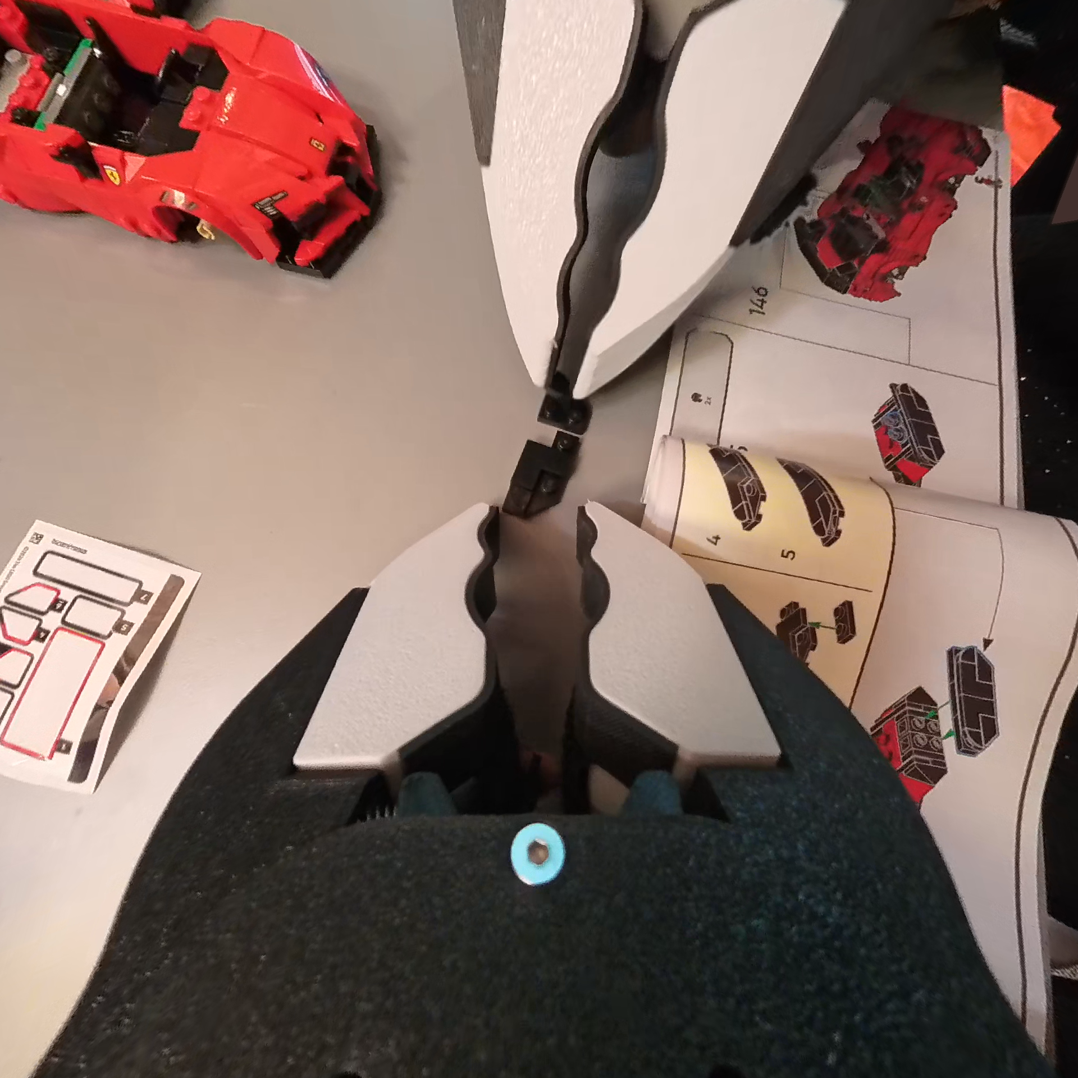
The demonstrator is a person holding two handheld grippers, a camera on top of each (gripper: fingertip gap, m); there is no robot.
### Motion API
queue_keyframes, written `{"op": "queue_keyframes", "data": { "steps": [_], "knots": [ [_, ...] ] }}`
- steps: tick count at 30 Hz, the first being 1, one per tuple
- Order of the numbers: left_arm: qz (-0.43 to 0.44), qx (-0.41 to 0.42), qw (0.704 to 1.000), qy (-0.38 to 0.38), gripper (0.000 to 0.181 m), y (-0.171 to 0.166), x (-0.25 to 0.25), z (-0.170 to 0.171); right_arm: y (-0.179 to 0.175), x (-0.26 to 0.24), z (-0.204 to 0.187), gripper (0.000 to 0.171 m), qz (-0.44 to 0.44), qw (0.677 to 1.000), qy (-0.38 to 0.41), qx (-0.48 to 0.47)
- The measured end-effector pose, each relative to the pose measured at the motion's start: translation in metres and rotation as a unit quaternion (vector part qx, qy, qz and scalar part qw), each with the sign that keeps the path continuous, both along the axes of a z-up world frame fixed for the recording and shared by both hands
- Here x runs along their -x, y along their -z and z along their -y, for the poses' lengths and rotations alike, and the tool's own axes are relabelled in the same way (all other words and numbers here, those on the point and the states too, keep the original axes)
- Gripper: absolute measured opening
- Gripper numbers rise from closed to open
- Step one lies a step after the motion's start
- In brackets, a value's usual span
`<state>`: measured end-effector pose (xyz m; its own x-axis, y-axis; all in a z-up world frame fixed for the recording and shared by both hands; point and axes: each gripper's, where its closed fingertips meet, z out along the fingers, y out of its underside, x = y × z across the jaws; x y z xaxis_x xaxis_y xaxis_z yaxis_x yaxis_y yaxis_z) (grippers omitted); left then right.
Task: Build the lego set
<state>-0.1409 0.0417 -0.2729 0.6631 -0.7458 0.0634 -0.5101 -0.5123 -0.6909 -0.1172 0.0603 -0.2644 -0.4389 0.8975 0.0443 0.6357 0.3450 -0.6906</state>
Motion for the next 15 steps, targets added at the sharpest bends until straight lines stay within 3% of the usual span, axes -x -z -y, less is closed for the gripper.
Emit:
{"op": "queue_keyframes", "data": {
  "steps": [15],
  "knots": [
    [0.006,-0.002,1.0,-0.014,0.024,-0.0002,-0.0018,-0.0009,0.0046,-0.0032,-0.0011,0.006,0.007,1.0,0.014,0.001]
  ]
}}
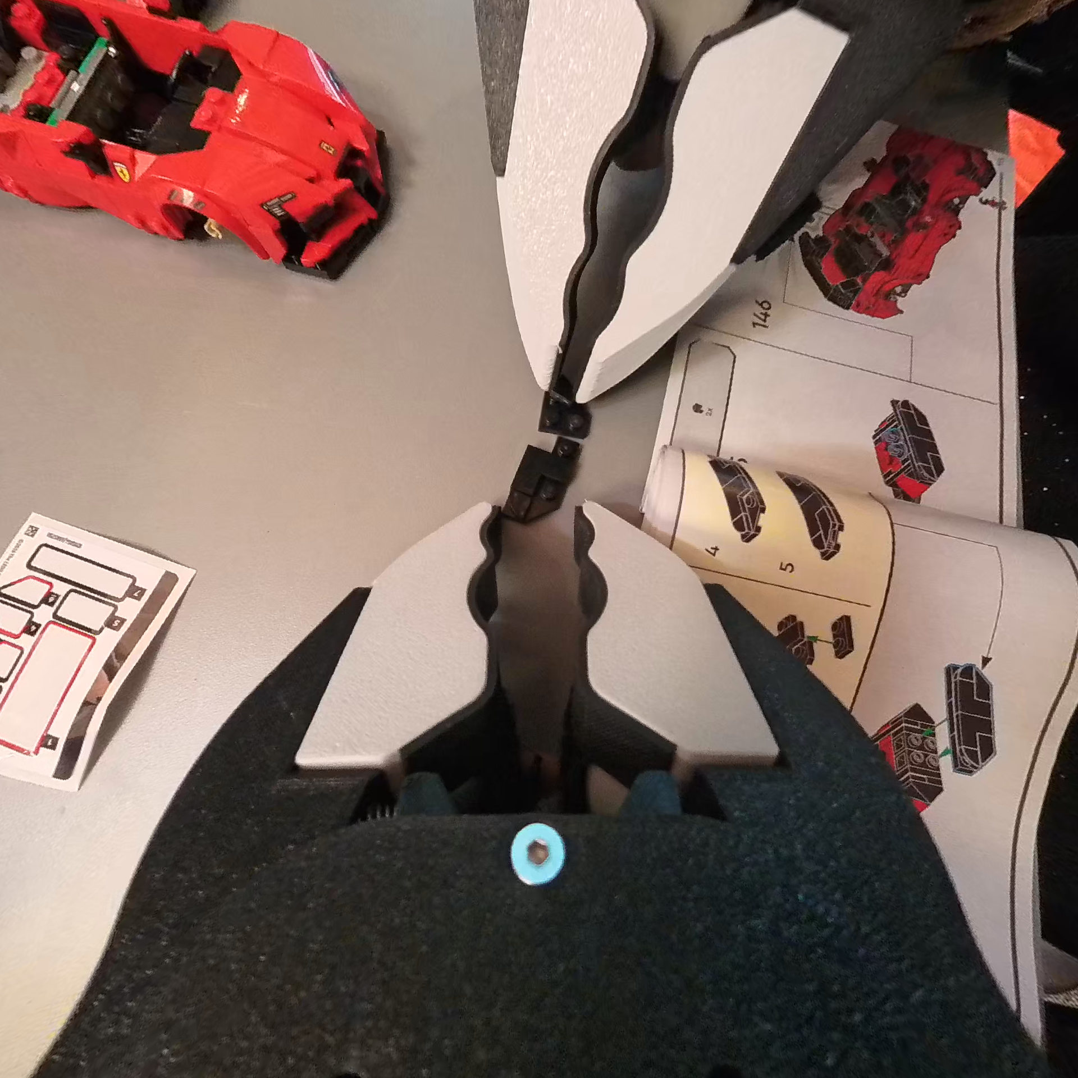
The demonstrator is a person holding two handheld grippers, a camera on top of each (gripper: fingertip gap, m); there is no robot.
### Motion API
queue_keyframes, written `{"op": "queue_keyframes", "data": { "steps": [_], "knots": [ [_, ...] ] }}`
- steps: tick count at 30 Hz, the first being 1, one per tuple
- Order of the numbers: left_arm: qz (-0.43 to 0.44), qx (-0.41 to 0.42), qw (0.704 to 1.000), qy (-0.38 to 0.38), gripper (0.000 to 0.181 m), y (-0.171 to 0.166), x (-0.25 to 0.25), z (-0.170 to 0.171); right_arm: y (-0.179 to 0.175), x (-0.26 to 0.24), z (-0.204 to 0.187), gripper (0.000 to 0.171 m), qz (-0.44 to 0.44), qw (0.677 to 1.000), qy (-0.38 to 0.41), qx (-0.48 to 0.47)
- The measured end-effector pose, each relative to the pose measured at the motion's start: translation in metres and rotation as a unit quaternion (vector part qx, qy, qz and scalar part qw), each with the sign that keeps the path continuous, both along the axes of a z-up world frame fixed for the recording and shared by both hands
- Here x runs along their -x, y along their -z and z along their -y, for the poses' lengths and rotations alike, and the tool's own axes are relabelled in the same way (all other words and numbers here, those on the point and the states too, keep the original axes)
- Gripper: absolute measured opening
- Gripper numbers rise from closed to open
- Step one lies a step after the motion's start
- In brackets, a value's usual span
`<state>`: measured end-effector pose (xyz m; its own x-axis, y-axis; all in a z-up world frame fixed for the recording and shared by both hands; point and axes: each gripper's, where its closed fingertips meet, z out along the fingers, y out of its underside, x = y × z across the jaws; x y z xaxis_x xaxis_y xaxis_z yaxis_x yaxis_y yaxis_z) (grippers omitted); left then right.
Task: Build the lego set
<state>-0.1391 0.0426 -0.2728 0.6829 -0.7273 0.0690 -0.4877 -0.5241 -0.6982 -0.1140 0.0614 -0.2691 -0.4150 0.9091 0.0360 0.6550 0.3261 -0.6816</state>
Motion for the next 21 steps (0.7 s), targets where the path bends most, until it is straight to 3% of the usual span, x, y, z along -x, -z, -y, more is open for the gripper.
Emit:
{"op": "queue_keyframes", "data": {
  "steps": [10,21],
  "knots": [
    [0.006,0.003,1.0,-0.008,0.023,0.0,0.001,0.003,-0.013,-0.012,-0.016,0.006,-0.003,0.998,0.061,0.024],
    [0.013,0.005,1.0,0.004,0.022,0.0,-0.002,0.004,0.006,-0.01,0.006,0.006,0.028,0.998,0.045,0.043]
  ]
}}
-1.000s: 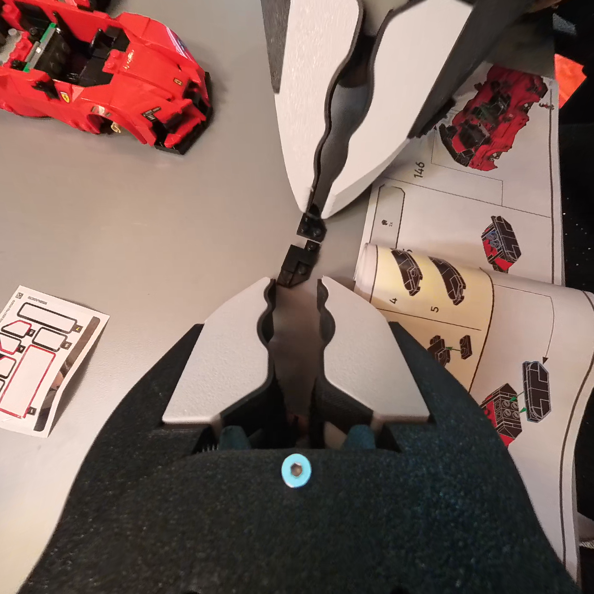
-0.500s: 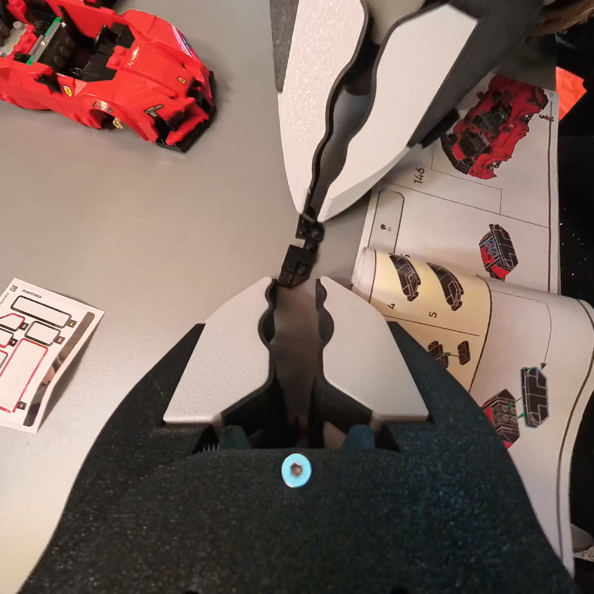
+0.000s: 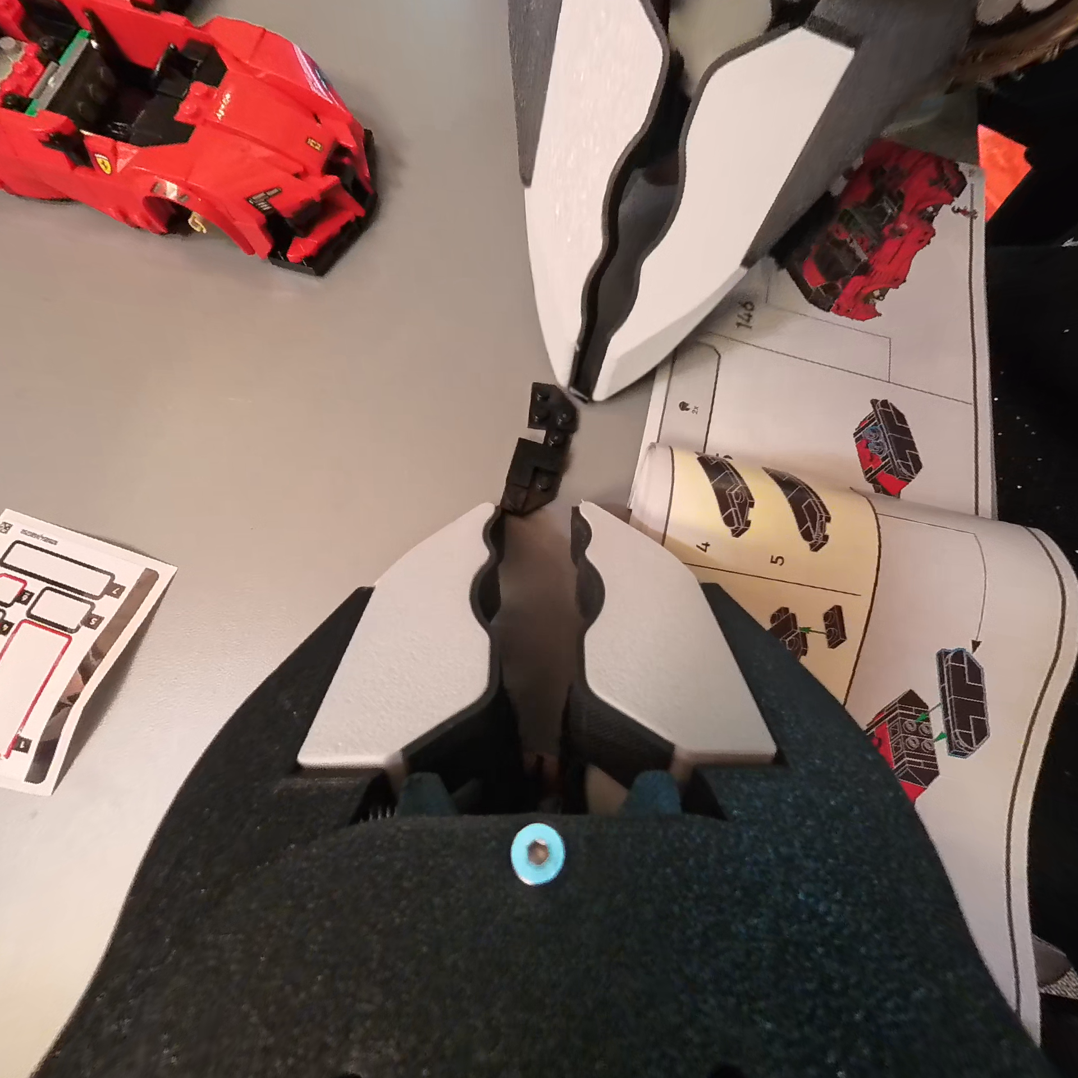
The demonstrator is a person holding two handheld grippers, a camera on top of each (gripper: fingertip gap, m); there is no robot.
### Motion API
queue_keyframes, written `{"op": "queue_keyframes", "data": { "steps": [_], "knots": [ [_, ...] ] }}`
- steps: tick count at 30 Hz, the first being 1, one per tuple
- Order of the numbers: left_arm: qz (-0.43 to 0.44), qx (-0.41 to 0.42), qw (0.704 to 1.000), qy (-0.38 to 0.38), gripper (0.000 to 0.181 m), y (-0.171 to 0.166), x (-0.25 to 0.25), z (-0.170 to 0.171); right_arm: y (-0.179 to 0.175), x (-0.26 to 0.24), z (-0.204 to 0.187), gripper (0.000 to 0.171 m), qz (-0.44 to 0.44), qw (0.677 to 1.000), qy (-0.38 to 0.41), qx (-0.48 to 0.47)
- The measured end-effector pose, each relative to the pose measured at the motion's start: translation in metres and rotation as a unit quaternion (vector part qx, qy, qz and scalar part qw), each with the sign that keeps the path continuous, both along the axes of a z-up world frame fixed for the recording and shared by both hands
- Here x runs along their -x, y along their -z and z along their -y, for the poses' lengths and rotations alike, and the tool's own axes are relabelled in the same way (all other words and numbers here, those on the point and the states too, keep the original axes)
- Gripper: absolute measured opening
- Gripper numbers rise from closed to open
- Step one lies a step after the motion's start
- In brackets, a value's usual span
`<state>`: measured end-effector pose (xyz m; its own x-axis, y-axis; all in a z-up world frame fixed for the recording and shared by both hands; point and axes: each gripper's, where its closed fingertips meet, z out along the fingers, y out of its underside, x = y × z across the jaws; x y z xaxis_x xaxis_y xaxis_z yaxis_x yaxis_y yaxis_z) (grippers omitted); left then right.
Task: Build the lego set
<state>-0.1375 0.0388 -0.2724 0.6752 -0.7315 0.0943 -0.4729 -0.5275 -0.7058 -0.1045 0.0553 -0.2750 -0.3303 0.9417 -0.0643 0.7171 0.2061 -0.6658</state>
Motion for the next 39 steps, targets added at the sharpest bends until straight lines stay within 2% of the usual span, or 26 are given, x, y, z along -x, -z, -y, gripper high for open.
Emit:
{"op": "queue_keyframes", "data": {
  "steps": [14,19,22,27,35,39],
  "knots": [
    [-0.004,-0.003,1.0,-0.008,0.024,0.0,0.002,-0.001,-0.002,0.002,0.01,0.006,-0.003,1.0,0.003,0.02],
    [-0.022,-0.012,1.0,-0.012,0.025,0.001,0.004,-0.004,-0.009,0.005,-0.031,0.006,-0.025,0.998,0.018,-0.06],
    [-0.023,-0.013,1.0,-0.01,0.025,0.001,0.003,-0.005,-0.005,0.012,-0.04,0.006,-0.024,0.995,-0.007,-0.099],
    [-0.024,-0.017,1.0,-0.011,0.025,0.001,0.002,-0.005,-0.001,0.019,-0.033,0.006,-0.028,0.993,-0.04,-0.108],
    [-0.019,-0.018,1.0,-0.011,0.025,0.001,0.002,-0.005,-0.001,0.011,-0.021,0.006,-0.021,0.994,-0.052,-0.089],
    [-0.019,-0.019,1.0,-0.011,0.025,0.001,0.002,-0.005,-0.004,0.016,-0.03,0.006,-0.031,0.994,-0.041,-0.096]
  ]
}}
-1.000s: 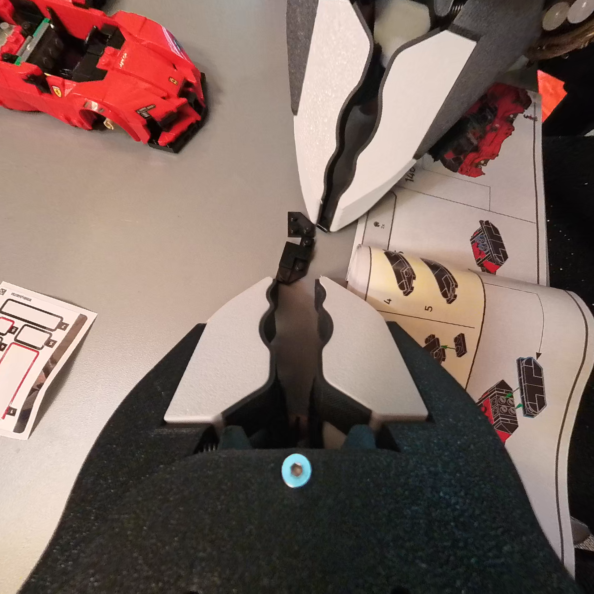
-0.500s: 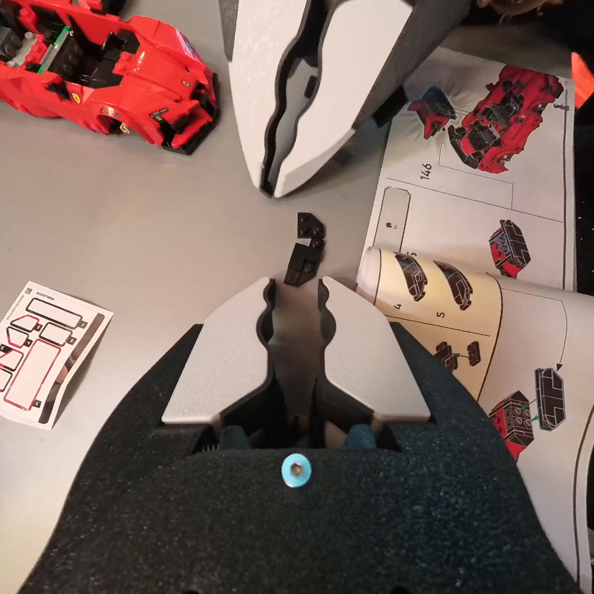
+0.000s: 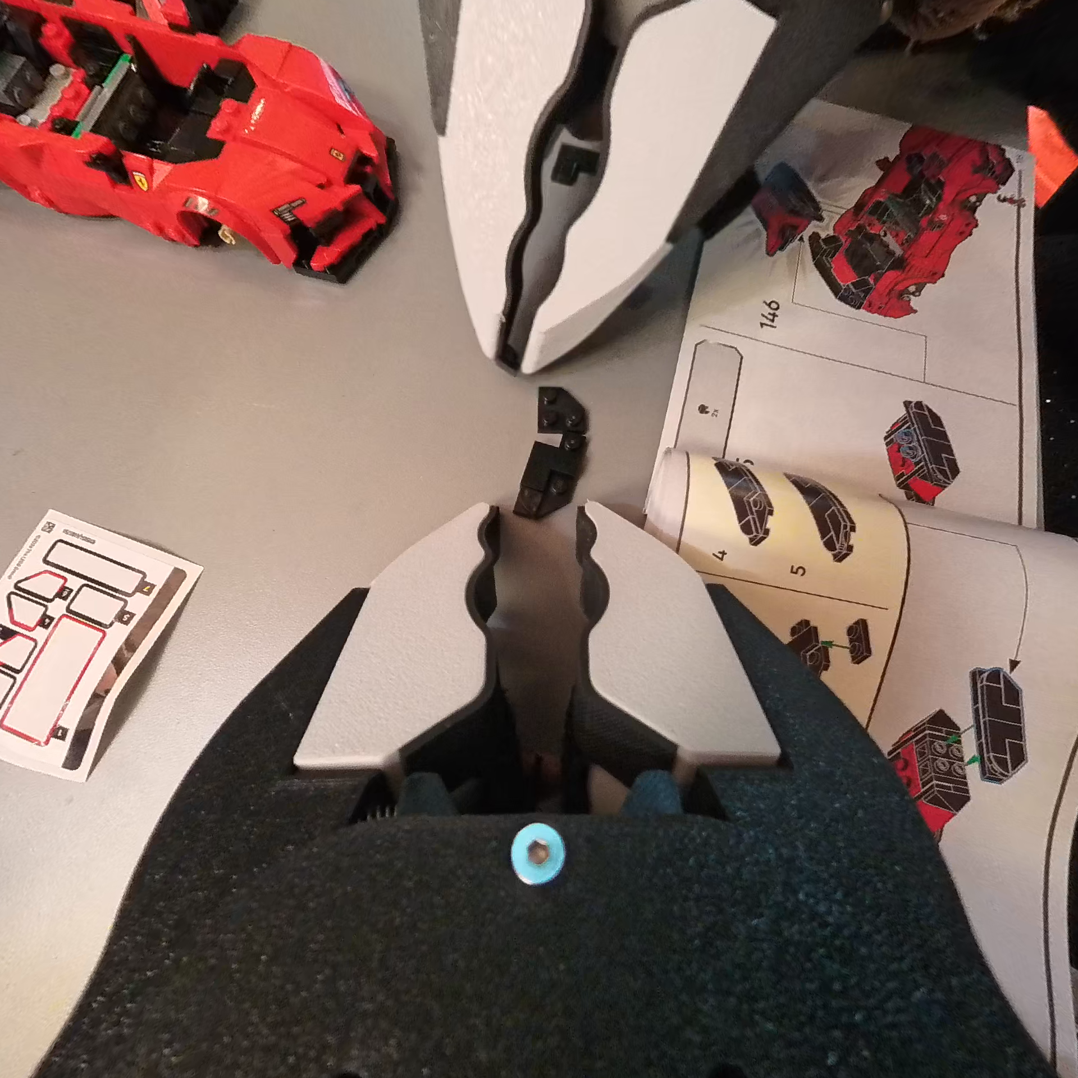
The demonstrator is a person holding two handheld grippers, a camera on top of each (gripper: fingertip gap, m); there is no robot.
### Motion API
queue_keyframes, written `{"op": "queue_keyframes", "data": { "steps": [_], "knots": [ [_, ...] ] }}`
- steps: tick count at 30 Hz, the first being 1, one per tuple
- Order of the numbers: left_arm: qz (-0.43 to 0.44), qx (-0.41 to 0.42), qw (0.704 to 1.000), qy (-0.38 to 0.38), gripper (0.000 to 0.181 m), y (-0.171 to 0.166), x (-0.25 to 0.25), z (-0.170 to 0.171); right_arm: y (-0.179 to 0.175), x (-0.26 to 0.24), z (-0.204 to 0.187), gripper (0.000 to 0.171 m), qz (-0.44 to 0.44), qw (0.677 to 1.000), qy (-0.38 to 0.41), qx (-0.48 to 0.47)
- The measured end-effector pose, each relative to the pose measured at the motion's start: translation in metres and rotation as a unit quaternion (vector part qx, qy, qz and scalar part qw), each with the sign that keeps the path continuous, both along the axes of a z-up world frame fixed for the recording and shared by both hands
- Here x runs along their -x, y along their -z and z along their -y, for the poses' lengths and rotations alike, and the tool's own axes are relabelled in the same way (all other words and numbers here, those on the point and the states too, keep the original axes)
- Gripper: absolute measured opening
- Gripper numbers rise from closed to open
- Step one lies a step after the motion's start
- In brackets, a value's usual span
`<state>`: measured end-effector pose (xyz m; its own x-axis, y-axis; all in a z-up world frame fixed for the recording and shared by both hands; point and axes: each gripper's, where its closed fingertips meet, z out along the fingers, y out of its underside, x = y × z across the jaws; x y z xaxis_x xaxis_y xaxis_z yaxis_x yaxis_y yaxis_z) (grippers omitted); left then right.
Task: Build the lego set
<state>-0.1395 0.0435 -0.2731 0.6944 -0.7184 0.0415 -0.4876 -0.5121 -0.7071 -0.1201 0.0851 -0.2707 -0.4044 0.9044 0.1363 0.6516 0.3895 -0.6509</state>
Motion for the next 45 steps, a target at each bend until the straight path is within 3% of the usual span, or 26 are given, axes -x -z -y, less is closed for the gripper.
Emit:
{"op": "queue_keyframes", "data": {
  "steps": [18,32,45],
  "knots": [
    [-0.003,-0.003,1.0,0.0,0.025,0.0,0.001,0.0,-0.011,-0.006,0.012,0.006,-0.016,0.999,-0.026,0.026],
    [0.015,-0.025,0.999,-0.016,0.022,-0.022,0.015,0.002,-0.012,-0.02,0.019,0.006,0.01,0.997,-0.069,0.035],
    [0.029,-0.022,0.999,-0.007,0.004,-0.022,0.01,0.012,-0.01,-0.02,0.026,0.006,0.029,0.995,-0.087,0.037]
  ]
}}
